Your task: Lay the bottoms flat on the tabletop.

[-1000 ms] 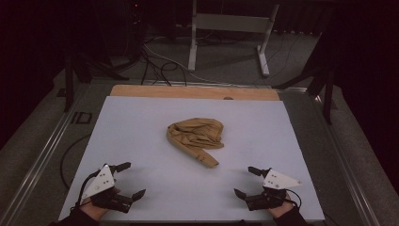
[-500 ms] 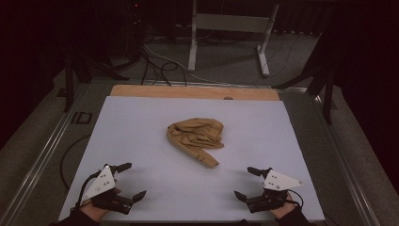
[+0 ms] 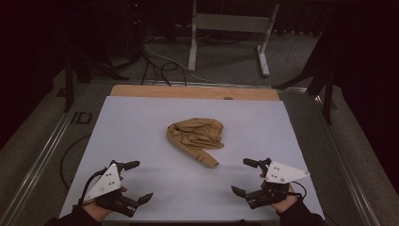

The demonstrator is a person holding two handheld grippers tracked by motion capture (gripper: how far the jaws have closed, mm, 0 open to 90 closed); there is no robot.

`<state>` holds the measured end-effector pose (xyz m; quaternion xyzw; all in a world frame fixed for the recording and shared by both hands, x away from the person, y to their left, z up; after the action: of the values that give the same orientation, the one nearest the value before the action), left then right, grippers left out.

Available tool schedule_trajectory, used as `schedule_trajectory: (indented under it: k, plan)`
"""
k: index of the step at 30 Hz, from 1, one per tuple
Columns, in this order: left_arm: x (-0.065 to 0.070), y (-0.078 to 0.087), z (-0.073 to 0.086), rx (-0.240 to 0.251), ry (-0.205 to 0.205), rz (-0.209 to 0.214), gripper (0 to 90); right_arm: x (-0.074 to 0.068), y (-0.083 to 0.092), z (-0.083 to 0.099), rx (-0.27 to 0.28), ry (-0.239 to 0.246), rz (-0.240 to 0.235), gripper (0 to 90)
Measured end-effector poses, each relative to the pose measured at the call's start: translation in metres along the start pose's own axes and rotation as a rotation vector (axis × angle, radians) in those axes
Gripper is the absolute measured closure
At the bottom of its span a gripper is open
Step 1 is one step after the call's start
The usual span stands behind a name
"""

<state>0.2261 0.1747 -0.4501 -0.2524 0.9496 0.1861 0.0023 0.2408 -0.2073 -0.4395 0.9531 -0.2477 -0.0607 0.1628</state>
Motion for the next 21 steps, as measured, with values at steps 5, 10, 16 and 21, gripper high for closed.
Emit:
schedule_trajectory:
  k: [5,10,16,21]
  plan:
    - [-0.007,-0.004,-0.014,0.031,0.032,-0.009,0.5,0.007,-0.012,-0.017,0.02,0.009,0.007,8.3]
    - [-0.01,-0.014,-0.021,0.043,0.056,-0.013,0.5,0.016,-0.026,-0.023,0.028,0.0,0.011,8.2]
    - [-0.009,-0.035,-0.025,0.028,0.063,-0.042,0.5,0.029,-0.049,-0.025,0.001,-0.017,0.02,8.3]
    - [-0.008,-0.063,-0.02,-0.015,0.072,-0.044,0.5,0.041,-0.075,-0.02,-0.025,-0.042,0.038,16.7]
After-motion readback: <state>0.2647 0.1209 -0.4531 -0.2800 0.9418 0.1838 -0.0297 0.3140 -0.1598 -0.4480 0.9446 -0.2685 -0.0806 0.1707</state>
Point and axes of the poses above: each handheld gripper's, and its own axes: y roughly backward along the jaws, z roughly out of its underside, x roughly to its right, the point moved 4 cm from there along -y, roughly forward along the jaws, and after that the axes turned 3 degrees about -y, right-handed, at the moved point
